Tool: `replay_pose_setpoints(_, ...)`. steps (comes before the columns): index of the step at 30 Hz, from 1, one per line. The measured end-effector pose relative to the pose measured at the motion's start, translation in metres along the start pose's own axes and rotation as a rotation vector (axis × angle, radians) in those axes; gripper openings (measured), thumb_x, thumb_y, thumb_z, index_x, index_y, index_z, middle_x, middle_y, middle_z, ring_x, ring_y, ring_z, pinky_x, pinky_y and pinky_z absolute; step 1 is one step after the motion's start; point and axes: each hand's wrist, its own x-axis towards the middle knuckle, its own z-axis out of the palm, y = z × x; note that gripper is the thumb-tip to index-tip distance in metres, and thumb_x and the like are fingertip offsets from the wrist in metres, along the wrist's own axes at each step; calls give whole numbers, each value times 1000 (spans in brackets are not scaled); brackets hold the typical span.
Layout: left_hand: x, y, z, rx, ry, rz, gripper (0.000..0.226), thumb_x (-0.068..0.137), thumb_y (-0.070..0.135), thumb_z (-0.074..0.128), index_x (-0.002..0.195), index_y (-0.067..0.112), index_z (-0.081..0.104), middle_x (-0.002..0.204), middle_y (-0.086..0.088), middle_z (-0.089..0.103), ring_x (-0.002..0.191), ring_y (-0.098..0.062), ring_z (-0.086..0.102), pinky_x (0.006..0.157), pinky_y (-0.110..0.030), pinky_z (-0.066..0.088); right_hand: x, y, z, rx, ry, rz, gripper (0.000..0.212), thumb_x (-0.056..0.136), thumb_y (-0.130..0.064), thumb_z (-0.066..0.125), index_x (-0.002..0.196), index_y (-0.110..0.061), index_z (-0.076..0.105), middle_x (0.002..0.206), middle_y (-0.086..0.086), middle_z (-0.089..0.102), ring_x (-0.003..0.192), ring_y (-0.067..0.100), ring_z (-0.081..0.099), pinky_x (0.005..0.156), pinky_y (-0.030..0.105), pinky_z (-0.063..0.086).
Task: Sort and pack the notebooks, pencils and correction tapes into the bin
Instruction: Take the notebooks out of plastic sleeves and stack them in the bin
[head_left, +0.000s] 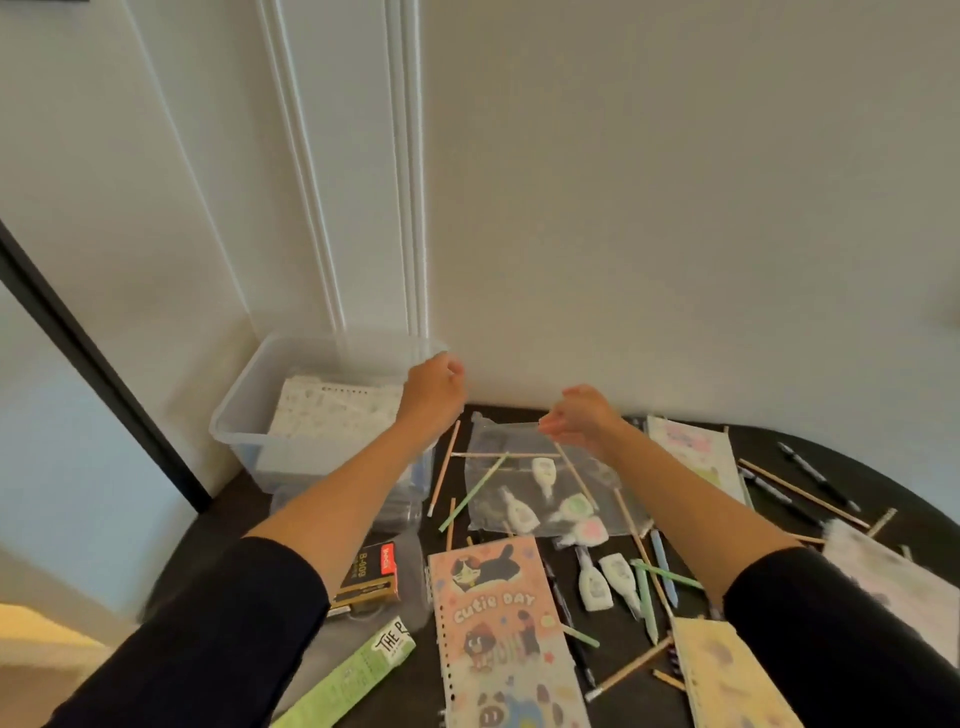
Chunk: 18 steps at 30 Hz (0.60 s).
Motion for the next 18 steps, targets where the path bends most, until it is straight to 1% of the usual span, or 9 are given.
replay_pose_setpoints(1, -8, 4, 10, 5, -56, 25, 15, 95, 9, 38, 94, 12, 53, 95, -13, 62, 85, -23, 61, 76, -34, 50, -2, 11, -12, -12, 39, -9, 14, 93, 11, 32, 92, 20, 43, 68, 19, 41, 33, 15, 46, 37, 20, 40)
replay_pose_setpoints(3, -25, 8, 33, 61, -166, 60, 17, 94, 9, 40, 101, 9, 56, 99, -13, 63, 90, -25, 60, 79, -35, 49, -2, 36, -38, -36, 91, -26, 22, 92, 7, 39, 108, 15, 50, 69, 12, 46, 51, 16, 50, 40, 18, 43)
replay_pose_setpoints(6, -43, 1, 69, 177, -267, 96, 24, 93, 10, 42, 111, 8, 56, 110, -11, 60, 100, -24, 56, 85, -32, 45, 7, 83, -68, -27, 158, -23, 32, 89, 3, 46, 121, 6, 49, 78, 8, 54, 67, 18, 54, 57, 22, 48)
replay_pose_setpoints(8, -52, -9, 93, 230, -296, 108, 25, 93, 11, 43, 114, 9, 56, 113, -10, 59, 104, -24, 54, 85, -30, 42, 15, 114, -82, -23, 288, -53, 41, 87, 2, 48, 128, -1, 46, 100, 15, 58, 88, 27, 57, 74, 33, 47)
replay_pose_setpoints(9, -54, -15, 104, 250, -306, 107, 25, 93, 11, 42, 115, 8, 55, 114, -12, 58, 105, -26, 54, 85, -31, 42, 19, 126, -87, -58, 355, -71, 42, 88, 1, 48, 129, -6, 46, 112, 16, 57, 99, 28, 55, 82, 36, 46)
replay_pose_setpoints(10, -57, -21, 119, 275, -323, 113, 25, 93, 9, 41, 115, 8, 54, 114, -14, 58, 105, -28, 54, 86, -33, 43, 23, 140, -92, -92, 401, -83, 42, 89, -1, 48, 130, -9, 46, 121, 16, 54, 104, 27, 52, 86, 36, 45)
replay_pose_setpoints(13, -59, -42, 156, 401, -373, 207, 24, 91, 2, 38, 109, 12, 51, 109, -13, 55, 106, -31, 53, 85, -34, 42, 40, 169, -106, -121, 428, -91, 43, 90, -4, 47, 132, -13, 45, 130, 12, 49, 98, 18, 44, 80, 29, 38)
replay_pose_setpoints(16, -57, -61, 189, 587, -409, 359, 41, 92, 5, 42, 133, 12, 40, 132, -10, 44, 121, -27, 41, 96, -40, 39, 64, 191, -119, -207, 423, -119, 43, 91, -10, 50, 134, -11, 42, 133, 12, 47, 106, 21, 46, 84, 29, 37)
replay_pose_setpoints(18, -57, -69, 210, 722, -386, 459, 48, 93, 12, 47, 139, 13, 34, 138, -9, 39, 127, -26, 33, 100, -39, 35, 79, 204, -123, -284, 446, -159, 42, 91, -13, 51, 132, -8, 44, 132, 12, 49, 114, 24, 48, 90, 32, 39)
